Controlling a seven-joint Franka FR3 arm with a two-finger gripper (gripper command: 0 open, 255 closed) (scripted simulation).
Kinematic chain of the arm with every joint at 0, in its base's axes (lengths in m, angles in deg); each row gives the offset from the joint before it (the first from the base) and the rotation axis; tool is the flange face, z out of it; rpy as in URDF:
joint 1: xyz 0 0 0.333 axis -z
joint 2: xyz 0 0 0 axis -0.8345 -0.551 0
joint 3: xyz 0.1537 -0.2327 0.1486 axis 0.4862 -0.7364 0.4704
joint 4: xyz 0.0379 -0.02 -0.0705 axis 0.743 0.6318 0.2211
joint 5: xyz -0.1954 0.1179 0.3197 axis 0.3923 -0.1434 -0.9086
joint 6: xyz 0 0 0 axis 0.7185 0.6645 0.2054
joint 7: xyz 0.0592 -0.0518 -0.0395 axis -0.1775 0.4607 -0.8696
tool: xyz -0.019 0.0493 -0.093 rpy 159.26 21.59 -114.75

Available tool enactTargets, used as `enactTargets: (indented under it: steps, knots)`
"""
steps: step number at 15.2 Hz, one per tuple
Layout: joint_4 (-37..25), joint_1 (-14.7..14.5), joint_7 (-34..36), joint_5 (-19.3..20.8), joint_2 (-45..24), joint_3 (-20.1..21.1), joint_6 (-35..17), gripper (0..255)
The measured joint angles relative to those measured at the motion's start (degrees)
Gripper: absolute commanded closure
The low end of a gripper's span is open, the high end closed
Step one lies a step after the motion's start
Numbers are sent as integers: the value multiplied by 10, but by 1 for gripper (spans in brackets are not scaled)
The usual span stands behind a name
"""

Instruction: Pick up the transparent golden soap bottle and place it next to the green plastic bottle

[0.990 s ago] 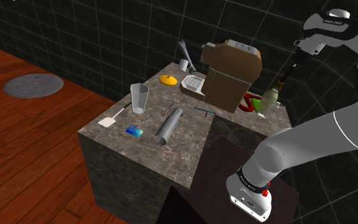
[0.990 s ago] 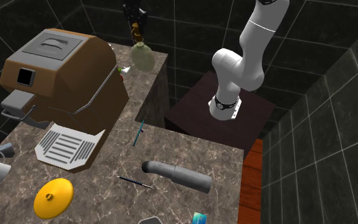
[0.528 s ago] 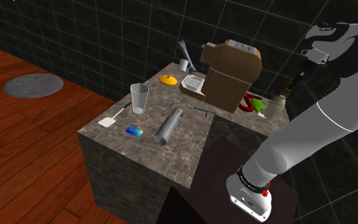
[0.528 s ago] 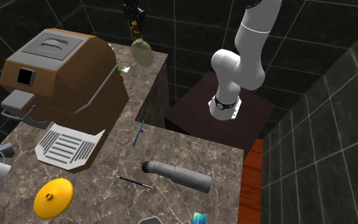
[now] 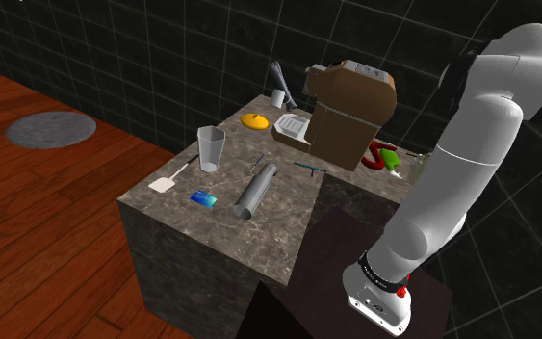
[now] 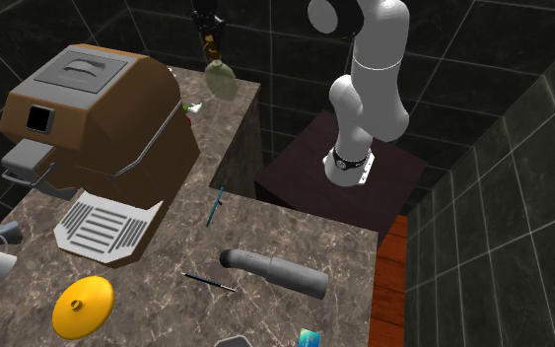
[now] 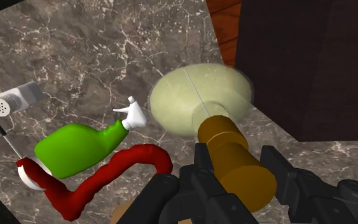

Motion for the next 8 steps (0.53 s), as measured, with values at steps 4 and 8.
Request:
enactTargets:
  steps: [4,8]
  knots:
    - [26,7,-10,-11,-10,8,-29,255]
    - [51,15,-19,-24,-21,17,-56,255]
